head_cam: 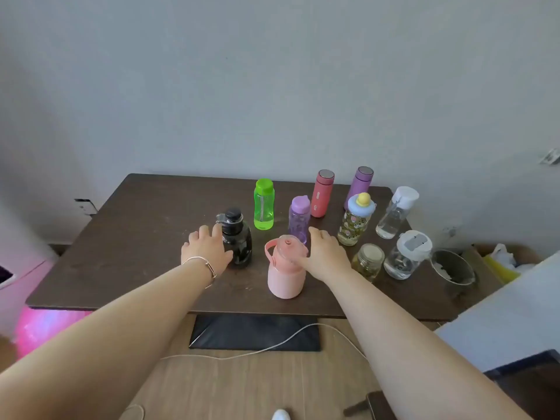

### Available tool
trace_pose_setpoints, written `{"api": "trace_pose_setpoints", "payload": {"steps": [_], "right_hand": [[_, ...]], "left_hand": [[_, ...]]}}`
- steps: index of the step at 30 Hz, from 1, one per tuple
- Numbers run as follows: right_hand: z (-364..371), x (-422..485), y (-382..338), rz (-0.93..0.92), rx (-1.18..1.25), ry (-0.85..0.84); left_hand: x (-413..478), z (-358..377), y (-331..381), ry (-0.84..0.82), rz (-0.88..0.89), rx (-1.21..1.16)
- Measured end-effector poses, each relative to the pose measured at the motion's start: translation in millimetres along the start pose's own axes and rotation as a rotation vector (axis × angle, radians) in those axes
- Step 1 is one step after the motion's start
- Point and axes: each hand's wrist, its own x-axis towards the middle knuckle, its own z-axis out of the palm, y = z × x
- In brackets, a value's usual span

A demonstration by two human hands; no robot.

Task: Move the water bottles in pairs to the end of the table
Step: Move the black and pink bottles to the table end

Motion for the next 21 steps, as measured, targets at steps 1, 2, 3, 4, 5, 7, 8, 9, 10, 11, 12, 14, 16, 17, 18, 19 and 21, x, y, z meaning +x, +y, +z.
{"api": "trace_pose_setpoints", "payload": {"steps": [1,2,3,4,5,7,8,9,10,11,12,14,16,17,18,19,21], "right_hand": [[4,6,0,0.014,0.024,-0.006],[8,13,1,0.024,0.037,-0.011],[14,19,2,0.028,0.053,-0.028],[18,23,3,0.026,0.074,-0.048],[24,29,3,0.028,0.099,-0.063],[35,38,5,0.04,0.16,-0.097],[41,43,6,0.035,0.181,-0.102],[47,46,7,0.032,0.2,-0.113],[54,48,9,0.025,0.218,-0.123],[59,51,11,0.015,0.233,-0.134],[65,52,12,0.0,0.245,-0.14],[73,54,16,-0.036,0.274,-0.131],[79,53,18,-0.058,0.314,-0.084],[83,52,20,-0.056,0.341,-0.058],[85,51,21,-0.051,0.369,-0.036],[86,48,22,-0.05,0.395,-0.013],[88,47,24,-0.055,0.42,0.021]], "left_hand": [[6,0,0,0.0,-0.018,-0.014],[12,1,0,0.003,-0.041,-0.039],[18,4,0,0.0,-0.059,-0.06],[24,3,0,-0.005,-0.073,-0.087],[31,6,2,-0.009,-0.09,-0.114],[42,13,5,-0.026,-0.12,-0.169],[46,15,7,-0.034,-0.127,-0.203],[52,18,8,-0.031,-0.134,-0.238],[56,20,9,-0.03,-0.141,-0.277],[61,23,11,-0.031,-0.152,-0.311],[64,26,12,-0.033,-0.166,-0.346],[72,32,13,-0.042,-0.194,-0.416],[79,37,13,-0.032,-0.214,-0.481],[81,40,14,-0.017,-0.227,-0.519],[83,40,14,-0.007,-0.242,-0.555],[84,41,15,0.009,-0.255,-0.585],[87,43,16,0.035,-0.281,-0.636]]}}
